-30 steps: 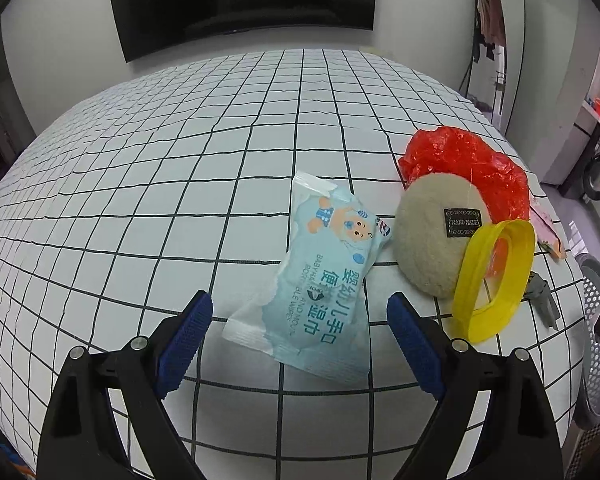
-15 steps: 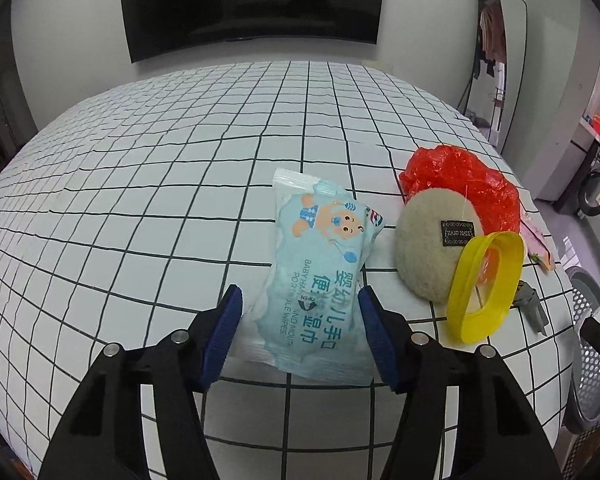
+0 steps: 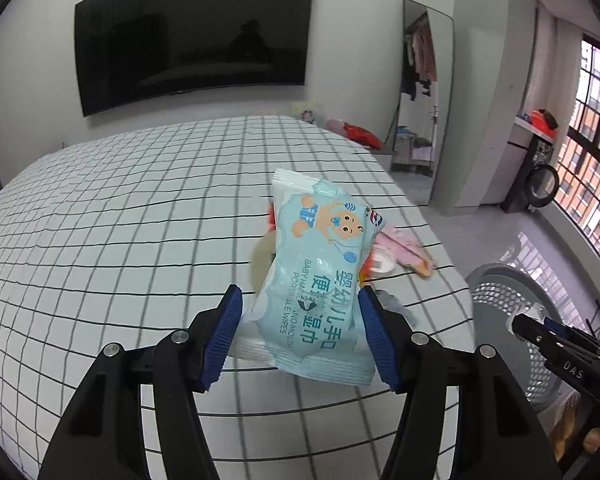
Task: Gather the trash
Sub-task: 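Carry both items over the grey basket and open both grippers to drop them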
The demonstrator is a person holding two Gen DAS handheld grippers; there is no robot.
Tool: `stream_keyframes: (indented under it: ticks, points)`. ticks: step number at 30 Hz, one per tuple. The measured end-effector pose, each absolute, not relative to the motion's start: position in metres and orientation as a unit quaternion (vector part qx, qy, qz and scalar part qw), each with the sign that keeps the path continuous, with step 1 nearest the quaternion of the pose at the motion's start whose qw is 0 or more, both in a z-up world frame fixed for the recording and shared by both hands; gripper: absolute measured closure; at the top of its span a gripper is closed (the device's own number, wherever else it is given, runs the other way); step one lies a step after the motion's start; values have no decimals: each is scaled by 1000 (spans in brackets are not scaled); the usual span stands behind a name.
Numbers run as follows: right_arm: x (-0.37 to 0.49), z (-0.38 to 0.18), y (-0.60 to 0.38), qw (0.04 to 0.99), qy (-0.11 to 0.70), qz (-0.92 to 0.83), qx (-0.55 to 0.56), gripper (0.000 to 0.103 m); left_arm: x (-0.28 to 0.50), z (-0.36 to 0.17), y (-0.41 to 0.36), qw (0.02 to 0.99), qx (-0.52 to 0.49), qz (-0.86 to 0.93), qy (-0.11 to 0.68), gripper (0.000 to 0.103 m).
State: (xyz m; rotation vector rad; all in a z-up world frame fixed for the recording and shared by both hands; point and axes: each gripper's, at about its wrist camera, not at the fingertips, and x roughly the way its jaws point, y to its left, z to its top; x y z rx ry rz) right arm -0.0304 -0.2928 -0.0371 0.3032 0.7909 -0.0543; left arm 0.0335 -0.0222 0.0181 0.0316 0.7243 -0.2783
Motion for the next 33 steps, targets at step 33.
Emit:
stream_keyframes:
  ticks: [33]
  points:
    - [-103,-70,-406,888,388,-145,199,63,-6,-40,-238,845,145,-318,404,44]
